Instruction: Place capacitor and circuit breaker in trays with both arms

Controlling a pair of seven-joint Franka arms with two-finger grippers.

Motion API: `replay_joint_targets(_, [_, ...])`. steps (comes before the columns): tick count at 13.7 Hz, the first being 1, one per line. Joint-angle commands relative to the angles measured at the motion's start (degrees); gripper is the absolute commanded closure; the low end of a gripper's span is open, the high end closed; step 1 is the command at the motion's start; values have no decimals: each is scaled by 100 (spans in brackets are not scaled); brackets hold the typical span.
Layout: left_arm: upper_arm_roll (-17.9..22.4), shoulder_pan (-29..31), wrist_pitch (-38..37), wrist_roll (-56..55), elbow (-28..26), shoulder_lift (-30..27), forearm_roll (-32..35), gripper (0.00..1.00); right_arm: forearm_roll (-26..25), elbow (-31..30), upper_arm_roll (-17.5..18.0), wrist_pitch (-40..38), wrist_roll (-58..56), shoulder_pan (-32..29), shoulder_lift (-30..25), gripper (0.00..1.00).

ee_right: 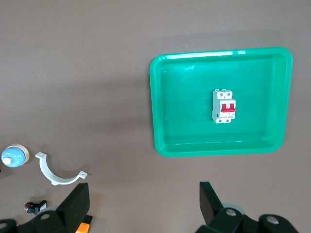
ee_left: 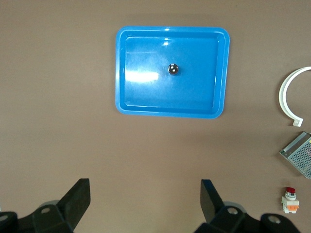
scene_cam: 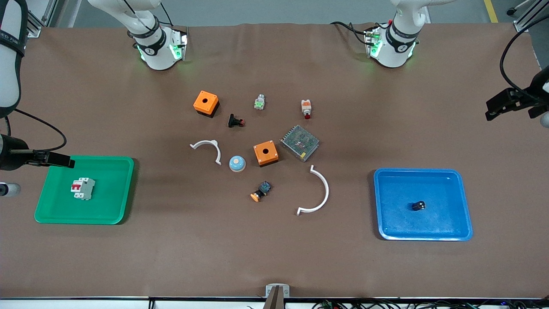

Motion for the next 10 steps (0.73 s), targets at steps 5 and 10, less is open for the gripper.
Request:
replay_joint_targets(5, [-8,24,-66,106,-384,-323,-245,0,14,65,17,-583,-139,25,-215,0])
replay_joint_targets(10, [-17,-2,-49,-8,-594,-480,-553,0,-48,-866,8,-540,-166,165,-1321,0])
